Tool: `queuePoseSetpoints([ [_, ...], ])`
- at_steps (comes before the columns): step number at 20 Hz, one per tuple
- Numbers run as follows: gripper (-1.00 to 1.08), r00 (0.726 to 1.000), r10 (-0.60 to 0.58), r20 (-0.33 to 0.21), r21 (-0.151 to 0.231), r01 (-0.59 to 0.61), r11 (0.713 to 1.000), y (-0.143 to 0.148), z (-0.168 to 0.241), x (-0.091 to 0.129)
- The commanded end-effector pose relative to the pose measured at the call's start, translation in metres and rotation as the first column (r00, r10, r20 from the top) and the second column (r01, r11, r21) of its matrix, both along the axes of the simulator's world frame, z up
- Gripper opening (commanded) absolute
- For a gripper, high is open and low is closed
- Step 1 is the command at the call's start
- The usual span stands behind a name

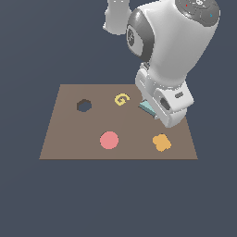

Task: Insert a designated object into the corresponding slot on a board.

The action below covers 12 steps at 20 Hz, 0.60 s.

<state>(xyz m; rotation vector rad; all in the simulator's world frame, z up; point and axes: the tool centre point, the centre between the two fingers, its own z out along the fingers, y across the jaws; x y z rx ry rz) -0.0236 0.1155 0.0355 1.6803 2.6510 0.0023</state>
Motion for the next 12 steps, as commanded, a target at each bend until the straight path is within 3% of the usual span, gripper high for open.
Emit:
queuePoseSetpoints([
  [1,-1.00,1.000,0.003,-0.001,0.000,-0.003,1.000,-0.0002,-0.0043,-0.0005],
  [2,-1.00,1.000,0.003,-0.001,0.000,-0.003,1.000,-0.0004,-0.0047,-0.0005],
  [3,1.00,1.000,0.003,-0.001,0.000,-0.003,1.000,-0.0004,-0.0047,-0.0005],
  [12,1.00,1.000,0.003,-0.001,0.000,-0.003,1.000,-0.0004,-0.0047,-0.0005],
])
